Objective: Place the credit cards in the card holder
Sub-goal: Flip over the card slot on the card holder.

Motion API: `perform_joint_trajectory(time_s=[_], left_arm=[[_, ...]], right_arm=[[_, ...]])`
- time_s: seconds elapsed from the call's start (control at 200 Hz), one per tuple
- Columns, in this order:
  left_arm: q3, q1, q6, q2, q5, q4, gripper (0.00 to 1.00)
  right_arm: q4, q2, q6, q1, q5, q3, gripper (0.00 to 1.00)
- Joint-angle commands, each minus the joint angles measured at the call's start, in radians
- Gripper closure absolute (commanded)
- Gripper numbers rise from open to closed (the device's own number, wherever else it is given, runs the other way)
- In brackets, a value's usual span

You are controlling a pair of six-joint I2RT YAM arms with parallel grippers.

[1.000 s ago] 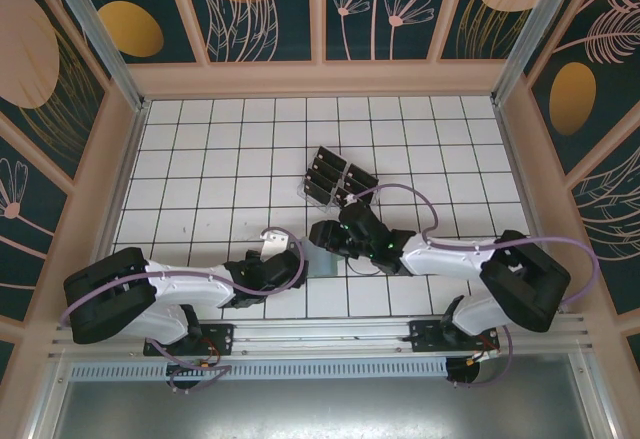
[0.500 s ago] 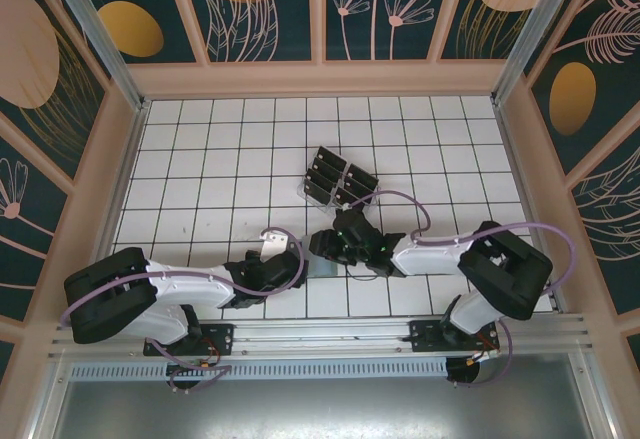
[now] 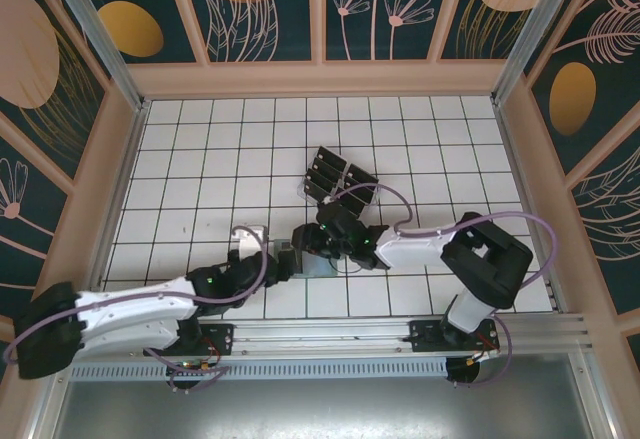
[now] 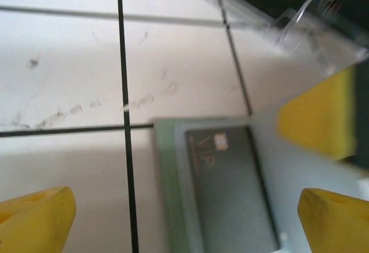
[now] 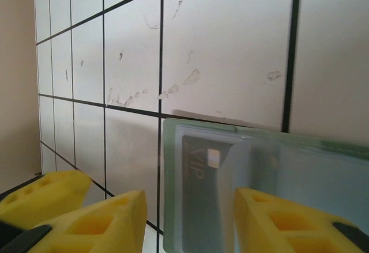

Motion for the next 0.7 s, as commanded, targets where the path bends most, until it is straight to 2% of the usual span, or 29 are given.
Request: perform_joint_trajectory(time_s=[0.0, 0.125, 0.365, 0.54, 0.696], left_arm=[[-0.005, -0.002, -0.079, -0.115, -0.081, -0.13, 0.02], [0.017, -0.003, -0.095, -0.168, -0.101, -0.181, 0.01], [0.029, -0.002, -0.113, -0.121, -0.105, -0.191, 0.01], [0.026, -0.002, -0.111, -0.116, -0.103, -0.18, 0.02], [0.047, -0.002, -0.089, -0.08, -0.099, -0.176, 0.02]], right_arm=[[-0.011, 0.051, -0.015, 0.018, -0.018, 0.066, 0.56], [-0.031, 0.115, -0.024, 0.029, -0.036, 0.135, 0.56], [-0.082, 0.16, -0.065, 0.027, -0.054, 0.223, 0.56], [-0.133, 0.01, -0.156, -0.01, -0.039, 0.231, 0.56], [-0.357, -0.131, -0.329, -0.077, 0.048, 0.271, 0.56]])
